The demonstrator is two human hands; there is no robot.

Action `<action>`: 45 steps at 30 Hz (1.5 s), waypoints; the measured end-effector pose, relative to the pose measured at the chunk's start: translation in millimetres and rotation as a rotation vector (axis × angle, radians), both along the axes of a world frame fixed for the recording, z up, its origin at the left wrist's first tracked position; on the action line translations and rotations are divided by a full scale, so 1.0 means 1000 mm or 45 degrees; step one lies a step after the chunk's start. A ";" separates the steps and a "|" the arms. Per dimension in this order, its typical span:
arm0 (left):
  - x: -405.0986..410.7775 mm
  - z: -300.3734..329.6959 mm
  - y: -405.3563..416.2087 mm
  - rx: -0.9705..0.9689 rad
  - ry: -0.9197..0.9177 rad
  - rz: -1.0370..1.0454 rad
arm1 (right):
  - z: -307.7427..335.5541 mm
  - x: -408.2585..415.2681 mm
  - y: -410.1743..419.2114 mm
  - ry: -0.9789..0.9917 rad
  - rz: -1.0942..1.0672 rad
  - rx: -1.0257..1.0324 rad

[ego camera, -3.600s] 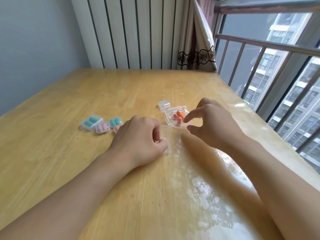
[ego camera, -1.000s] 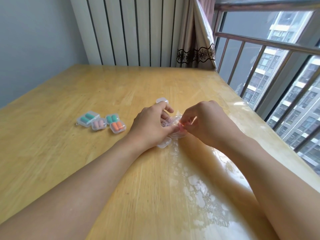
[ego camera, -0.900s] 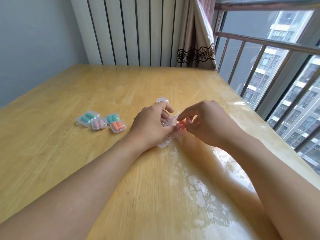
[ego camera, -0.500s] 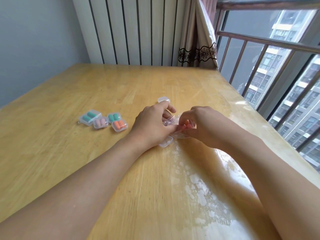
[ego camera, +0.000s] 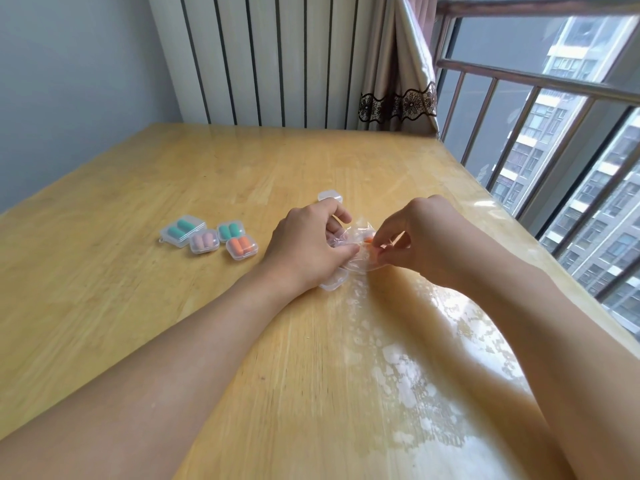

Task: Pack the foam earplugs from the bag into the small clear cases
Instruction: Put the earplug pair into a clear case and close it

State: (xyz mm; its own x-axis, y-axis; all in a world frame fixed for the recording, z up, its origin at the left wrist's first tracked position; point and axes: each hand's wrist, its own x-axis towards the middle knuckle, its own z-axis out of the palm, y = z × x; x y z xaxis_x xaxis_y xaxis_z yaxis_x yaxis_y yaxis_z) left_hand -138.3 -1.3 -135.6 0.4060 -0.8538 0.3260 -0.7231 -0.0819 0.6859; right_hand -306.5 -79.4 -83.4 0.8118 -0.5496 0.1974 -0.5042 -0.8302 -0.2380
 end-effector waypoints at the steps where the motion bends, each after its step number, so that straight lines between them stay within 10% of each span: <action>1: 0.000 0.000 0.000 -0.002 -0.002 0.001 | -0.002 0.001 0.000 0.006 -0.003 -0.020; 34: 0.000 -0.005 -0.002 -0.041 -0.094 -0.094 | -0.012 0.001 -0.010 0.137 -0.167 -0.147; 45: 0.025 0.022 0.030 -0.114 -0.003 -0.223 | -0.002 0.001 0.013 -0.358 0.201 0.685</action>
